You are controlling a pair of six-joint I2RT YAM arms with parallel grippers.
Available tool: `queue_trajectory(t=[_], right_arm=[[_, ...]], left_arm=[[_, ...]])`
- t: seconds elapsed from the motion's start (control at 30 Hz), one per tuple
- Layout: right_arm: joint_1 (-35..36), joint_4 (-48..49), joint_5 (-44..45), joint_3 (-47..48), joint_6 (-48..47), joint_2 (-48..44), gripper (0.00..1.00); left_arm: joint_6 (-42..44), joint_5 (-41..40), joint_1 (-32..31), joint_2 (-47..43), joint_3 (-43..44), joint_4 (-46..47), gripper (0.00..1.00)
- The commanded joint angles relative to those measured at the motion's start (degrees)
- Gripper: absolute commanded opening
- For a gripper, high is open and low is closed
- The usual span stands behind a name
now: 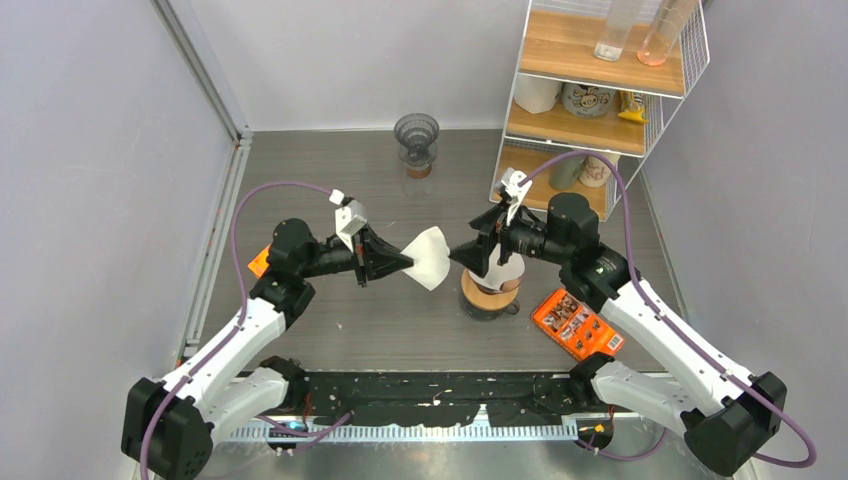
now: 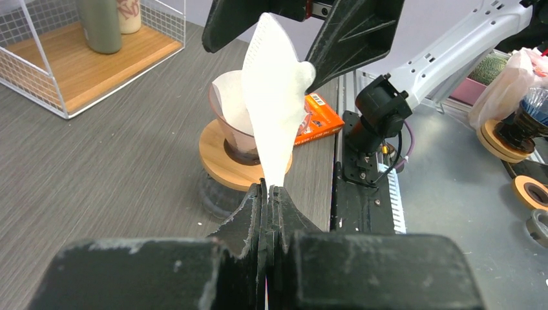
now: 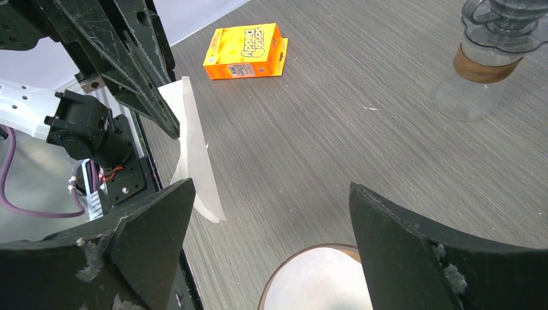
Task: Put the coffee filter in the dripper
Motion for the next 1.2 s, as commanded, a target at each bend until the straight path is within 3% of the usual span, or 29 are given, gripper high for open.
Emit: queue_trajectory(t=[0.0,0.77,1.17], right_arm=[[-0.12,3.23,1.27,2.83,1.13,1.23,0.96],[-0.12,5.69,3.5,2.53,6.55,2.17,0.95],[-0.12,5.89,1.85,2.55,3.99,4.84,0.95]], left_arm=[[-0.82,2.83,-0.22,0.5,1.96,4.14,0.0],[-1.84,1.18,-0.23,0.61,1.89,5.36,0.0],[-3.77,7.24,-0.26,0.56,0.85,9.99,0.0]])
